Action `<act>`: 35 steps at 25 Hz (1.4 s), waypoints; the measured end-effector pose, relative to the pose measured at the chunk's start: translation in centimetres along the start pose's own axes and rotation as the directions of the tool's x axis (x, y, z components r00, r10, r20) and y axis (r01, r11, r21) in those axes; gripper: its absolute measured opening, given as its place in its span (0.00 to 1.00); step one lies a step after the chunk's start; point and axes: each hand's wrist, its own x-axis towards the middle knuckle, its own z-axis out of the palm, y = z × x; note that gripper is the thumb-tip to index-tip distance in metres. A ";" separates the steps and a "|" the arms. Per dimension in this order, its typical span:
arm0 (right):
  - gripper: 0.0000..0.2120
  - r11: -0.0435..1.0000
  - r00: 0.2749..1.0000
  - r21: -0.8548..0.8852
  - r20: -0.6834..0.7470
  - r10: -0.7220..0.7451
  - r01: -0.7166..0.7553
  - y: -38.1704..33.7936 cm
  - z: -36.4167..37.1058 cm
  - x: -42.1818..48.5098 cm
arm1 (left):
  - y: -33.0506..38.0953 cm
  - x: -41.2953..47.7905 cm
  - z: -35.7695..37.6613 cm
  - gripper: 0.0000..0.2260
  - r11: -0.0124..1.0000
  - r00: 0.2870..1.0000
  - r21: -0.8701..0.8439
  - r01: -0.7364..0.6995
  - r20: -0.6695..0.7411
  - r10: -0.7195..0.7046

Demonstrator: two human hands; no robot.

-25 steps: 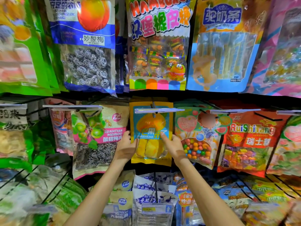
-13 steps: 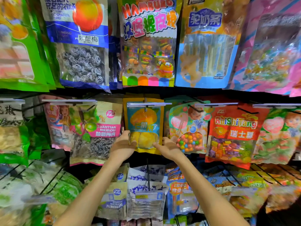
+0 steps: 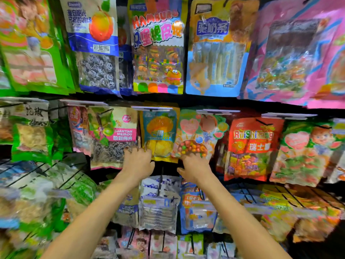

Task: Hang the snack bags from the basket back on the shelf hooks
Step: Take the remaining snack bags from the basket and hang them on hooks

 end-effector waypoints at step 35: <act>0.30 0.915 0.949 0.391 -0.235 0.208 -0.103 13.0 0.1 -0.8 | 9.8 6.3 0.2 0.27 0.616 0.989 -0.779 0.116 0.037 -0.140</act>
